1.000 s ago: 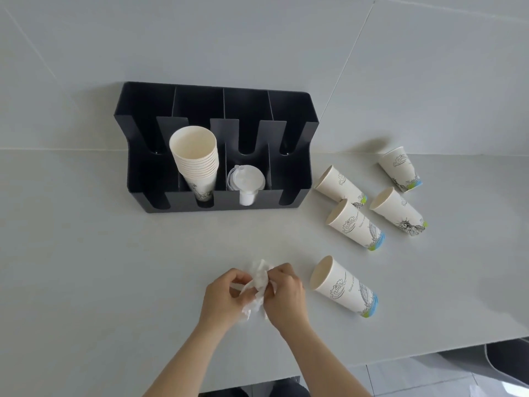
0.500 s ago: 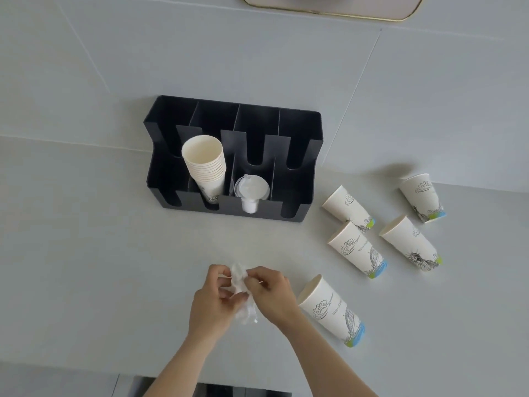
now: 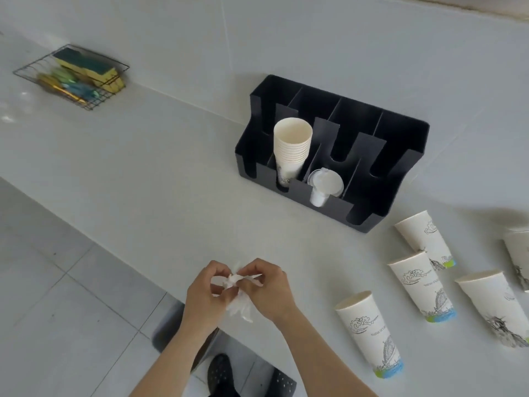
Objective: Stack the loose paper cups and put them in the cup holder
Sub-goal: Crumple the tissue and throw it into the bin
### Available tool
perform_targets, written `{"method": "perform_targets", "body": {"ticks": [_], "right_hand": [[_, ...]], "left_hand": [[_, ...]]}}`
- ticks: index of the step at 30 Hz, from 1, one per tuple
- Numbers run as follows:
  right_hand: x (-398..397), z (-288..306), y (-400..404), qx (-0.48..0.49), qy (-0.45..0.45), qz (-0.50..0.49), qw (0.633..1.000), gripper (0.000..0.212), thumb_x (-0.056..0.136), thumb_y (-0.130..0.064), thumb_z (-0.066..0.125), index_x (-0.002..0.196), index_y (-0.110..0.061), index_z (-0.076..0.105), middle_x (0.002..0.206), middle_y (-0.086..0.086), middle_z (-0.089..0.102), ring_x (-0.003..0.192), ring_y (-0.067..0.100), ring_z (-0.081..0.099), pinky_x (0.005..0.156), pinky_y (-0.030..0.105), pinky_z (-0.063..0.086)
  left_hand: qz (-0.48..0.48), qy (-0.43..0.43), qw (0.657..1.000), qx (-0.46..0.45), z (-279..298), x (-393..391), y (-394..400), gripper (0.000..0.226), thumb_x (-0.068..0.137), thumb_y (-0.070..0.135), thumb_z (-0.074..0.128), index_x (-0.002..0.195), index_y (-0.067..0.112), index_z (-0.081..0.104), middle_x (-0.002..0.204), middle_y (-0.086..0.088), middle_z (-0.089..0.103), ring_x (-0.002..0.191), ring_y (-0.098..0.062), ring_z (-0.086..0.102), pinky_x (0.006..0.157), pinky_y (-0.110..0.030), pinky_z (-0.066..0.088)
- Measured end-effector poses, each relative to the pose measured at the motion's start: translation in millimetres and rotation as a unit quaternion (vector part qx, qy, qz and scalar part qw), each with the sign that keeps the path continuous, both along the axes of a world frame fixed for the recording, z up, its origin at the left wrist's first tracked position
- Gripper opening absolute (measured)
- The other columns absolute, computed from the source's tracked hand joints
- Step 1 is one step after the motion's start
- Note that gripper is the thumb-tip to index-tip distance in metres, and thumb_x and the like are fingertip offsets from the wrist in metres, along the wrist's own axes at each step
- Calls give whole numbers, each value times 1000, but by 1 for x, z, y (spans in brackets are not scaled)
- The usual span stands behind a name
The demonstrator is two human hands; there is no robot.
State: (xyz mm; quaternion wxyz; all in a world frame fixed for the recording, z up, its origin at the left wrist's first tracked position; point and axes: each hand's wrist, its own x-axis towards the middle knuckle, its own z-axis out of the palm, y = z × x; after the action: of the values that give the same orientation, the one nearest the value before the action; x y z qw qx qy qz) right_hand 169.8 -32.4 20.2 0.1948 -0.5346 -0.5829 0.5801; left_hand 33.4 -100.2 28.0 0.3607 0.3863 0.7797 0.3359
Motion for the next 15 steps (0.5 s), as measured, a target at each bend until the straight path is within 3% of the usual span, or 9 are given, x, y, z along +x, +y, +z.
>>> {"method": "perform_targets", "body": {"ticks": [3,6,7,9,11,15], "right_hand": [[-35,2,-11,-23,18,44,999,11,89,-27,69,83,-26,77,81,-15,75,77,2,66,72,21,50],[-71,5,-25,-66,37,89,993,15,87,-40,70,79,-30,77,86,-7,78,84,18,74,80,42,61],[-84,5,-31,-67,38,100,992,12,85,-40,75,79,-29,77,88,-3,78,79,24,75,76,44,62],[-111,1,-41,-56,21,113,992,11,82,-35,81,80,-26,76,89,3,77,63,24,71,62,39,60],[-139,-6,-53,-43,-10,131,990,10,81,-29,82,80,-23,75,89,4,75,64,21,70,60,35,58],[-186,-31,-87,6,-51,187,981,12,82,-12,77,76,-23,73,70,-10,65,60,3,58,56,21,48]], "left_hand": [[63,2,998,8,0,-30,-20,30,86,9,78,84,33,61,95,6,70,73,-18,72,58,-21,51],[140,-30,990,9,-1,-62,-45,29,82,8,80,81,33,66,84,3,75,64,-19,73,52,-27,54],[166,-45,985,11,-2,-72,-54,28,81,8,82,81,32,68,81,4,76,64,-18,74,52,-29,56],[202,-80,976,13,-5,-91,-73,28,80,8,83,81,33,71,82,7,79,69,-14,76,56,-29,58],[218,-126,968,9,-11,-111,-95,29,82,6,79,84,35,74,87,7,80,76,-11,77,63,-25,57],[245,-177,953,-14,-31,-151,-138,40,84,-8,61,95,27,78,93,14,79,87,-4,74,64,-14,53]]}}
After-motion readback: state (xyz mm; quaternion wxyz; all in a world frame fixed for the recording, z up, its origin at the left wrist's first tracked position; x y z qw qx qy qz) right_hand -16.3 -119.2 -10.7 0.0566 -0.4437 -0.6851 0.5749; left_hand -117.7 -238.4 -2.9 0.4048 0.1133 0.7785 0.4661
